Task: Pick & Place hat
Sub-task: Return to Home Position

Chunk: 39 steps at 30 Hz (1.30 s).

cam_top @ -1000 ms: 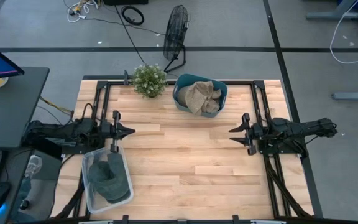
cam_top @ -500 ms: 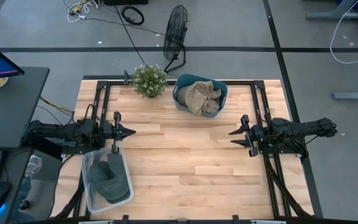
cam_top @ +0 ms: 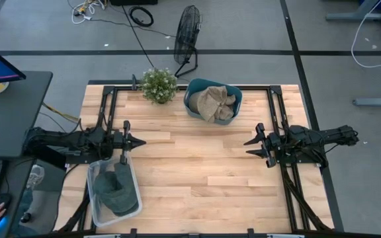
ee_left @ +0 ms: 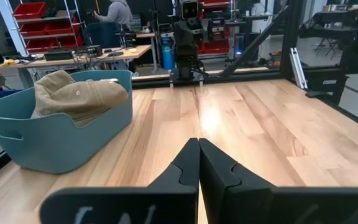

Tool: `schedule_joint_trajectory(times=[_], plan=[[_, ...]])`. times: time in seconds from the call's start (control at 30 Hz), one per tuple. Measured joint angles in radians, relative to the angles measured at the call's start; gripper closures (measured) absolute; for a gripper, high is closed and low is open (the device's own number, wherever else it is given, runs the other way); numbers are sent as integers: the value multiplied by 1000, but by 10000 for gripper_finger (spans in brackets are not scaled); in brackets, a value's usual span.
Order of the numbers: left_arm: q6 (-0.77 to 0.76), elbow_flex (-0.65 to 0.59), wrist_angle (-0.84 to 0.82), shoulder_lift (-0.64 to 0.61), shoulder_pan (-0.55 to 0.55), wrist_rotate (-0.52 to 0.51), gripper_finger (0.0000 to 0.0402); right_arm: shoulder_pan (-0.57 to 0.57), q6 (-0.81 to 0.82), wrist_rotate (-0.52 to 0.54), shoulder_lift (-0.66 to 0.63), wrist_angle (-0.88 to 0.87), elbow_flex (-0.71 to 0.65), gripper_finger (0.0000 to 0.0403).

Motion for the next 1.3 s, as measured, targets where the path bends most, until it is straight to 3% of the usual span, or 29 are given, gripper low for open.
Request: schedule_joint_trajectory(times=[0.23, 1.3], plan=[[2, 0, 2, -2, 0, 0, 399, 0, 200, 0, 0, 0, 0, 250], [2, -1, 7, -2, 0, 0, 399, 0, 188, 1, 0, 1, 0, 250]])
